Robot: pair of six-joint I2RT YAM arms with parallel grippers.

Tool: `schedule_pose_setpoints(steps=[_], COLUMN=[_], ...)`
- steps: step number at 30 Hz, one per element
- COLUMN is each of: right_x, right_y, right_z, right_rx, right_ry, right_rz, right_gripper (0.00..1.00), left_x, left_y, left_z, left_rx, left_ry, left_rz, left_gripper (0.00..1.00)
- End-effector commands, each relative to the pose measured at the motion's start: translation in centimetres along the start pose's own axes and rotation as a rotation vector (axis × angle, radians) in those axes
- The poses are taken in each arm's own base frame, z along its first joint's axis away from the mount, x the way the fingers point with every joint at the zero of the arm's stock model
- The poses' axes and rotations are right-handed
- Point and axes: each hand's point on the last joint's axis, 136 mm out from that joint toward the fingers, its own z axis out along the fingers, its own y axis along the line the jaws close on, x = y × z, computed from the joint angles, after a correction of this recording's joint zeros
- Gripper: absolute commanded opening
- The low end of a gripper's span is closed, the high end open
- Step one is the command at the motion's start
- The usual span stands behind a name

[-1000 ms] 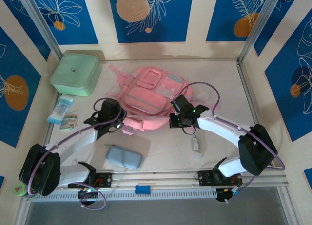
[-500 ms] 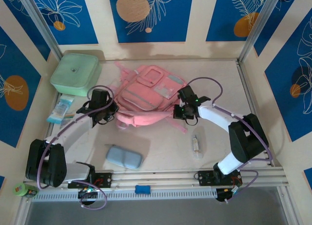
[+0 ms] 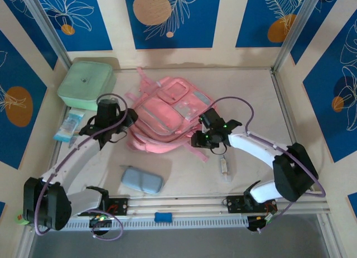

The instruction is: Pack books, pencil case, and school supplies into a backpack

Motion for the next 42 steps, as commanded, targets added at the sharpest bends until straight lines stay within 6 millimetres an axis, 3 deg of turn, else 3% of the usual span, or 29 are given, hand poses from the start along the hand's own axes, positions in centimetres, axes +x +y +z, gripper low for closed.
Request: schedule_pose_setpoints(steps=[1, 4, 7, 13, 18, 21, 25, 29, 31, 34, 39, 42], right_x=[-0.9, -2.2, -4.3, -8.5, -11.1, -12.3, -13.2, -14.0, -14.7, -15.7, -16.7, -16.6], right_y=[0.3, 0.4, 0.7, 1.3, 0.3, -0.6, -1.8, -1.3, -0.2, 0.7, 0.8, 1.2], right_z=[-2.4, -3.2, -3.4, -2.2, 0.2, 1.9, 4.8, 6.3, 5.6, 3.2, 0.8, -0.5], right_rx=[-0.043, -0.034, -0.054, -0.067, -0.091, -0.034, 0.015, -0.049, -0.122, -0.198, -0.335, -0.368], right_ry=[-0.016, -0.009, -0.037, -0.055, -0.049, -0.041, 0.001, 0.008, -0.03, -0.117, -0.118, -0.142], right_rz=[0.073, 0.113, 0.157, 0.222, 0.324, 0.317, 0.324, 0.314, 0.277, 0.262, 0.335, 0.323], right_gripper=[0.5, 0.59, 0.62, 0.62, 0.55, 0.52, 0.48, 0.28, 0.13, 0.02, 0.0, 0.0], left_x=[3.2, 6.8, 9.4, 11.1, 12.0, 12.9, 14.4, 14.9, 14.9, 14.6, 13.1, 11.3], left_y=[-2.0, -3.5, -3.4, -1.9, -0.1, 0.1, 1.9, 3.6, 3.7, 5.1, 6.4, 5.6], left_z=[0.1, 0.7, 1.7, 2.5, 2.6, 2.9, 3.3, 4.5, 5.1, 6.0, 8.7, 9.9], left_rx=[0.046, 0.069, 0.05, -0.007, -0.072, -0.051, -0.102, -0.147, -0.149, -0.201, -0.212, -0.173], left_ry=[0.059, 0.095, 0.13, 0.139, 0.153, 0.183, 0.239, 0.245, 0.25, 0.243, 0.25, 0.244], left_rz=[0.025, 0.055, 0.075, 0.087, 0.107, 0.107, 0.121, 0.11, 0.118, 0.117, 0.072, 0.066], left_gripper=[0.48, 0.48, 0.48, 0.47, 0.46, 0.43, 0.41, 0.4, 0.39, 0.36, 0.32, 0.31])
